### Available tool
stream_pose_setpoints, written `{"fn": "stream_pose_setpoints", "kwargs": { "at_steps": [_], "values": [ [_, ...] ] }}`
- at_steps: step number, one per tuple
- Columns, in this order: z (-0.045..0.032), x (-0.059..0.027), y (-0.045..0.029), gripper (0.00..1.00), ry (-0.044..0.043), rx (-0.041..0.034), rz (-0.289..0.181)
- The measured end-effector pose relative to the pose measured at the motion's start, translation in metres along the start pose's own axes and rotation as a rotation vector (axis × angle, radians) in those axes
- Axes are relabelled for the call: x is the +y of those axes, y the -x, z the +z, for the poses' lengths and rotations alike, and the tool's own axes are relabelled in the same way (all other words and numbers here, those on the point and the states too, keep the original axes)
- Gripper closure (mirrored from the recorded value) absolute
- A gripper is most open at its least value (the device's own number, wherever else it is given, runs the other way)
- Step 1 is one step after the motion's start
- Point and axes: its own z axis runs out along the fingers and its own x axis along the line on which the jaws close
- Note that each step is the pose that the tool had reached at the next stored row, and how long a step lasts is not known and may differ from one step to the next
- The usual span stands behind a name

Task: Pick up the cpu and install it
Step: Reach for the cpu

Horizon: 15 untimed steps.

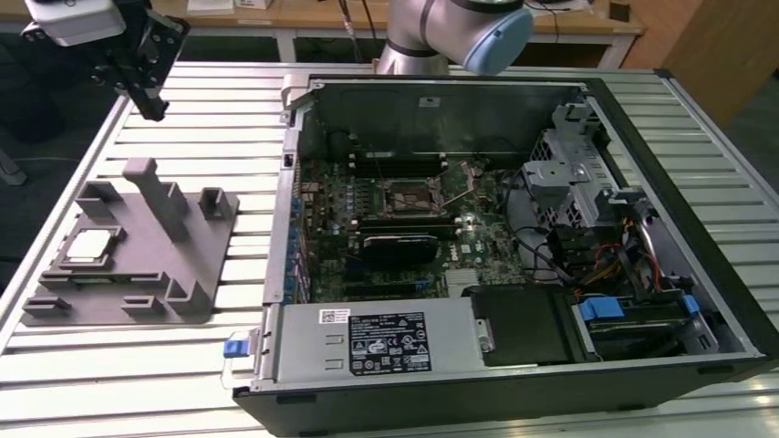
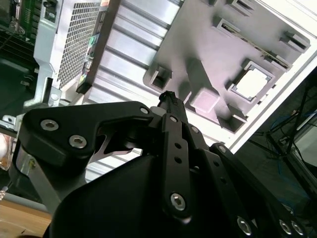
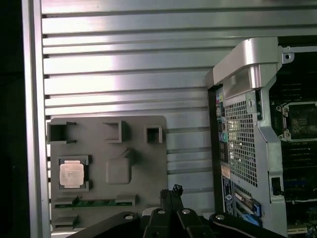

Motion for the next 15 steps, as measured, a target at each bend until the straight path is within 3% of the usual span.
{"fn": "stream_pose_setpoints", "kwargs": {
  "at_steps": [15],
  "values": [
    [0.007,-0.0029,-0.0311,0.89,-0.0001,0.0001,0.0]
  ]
}}
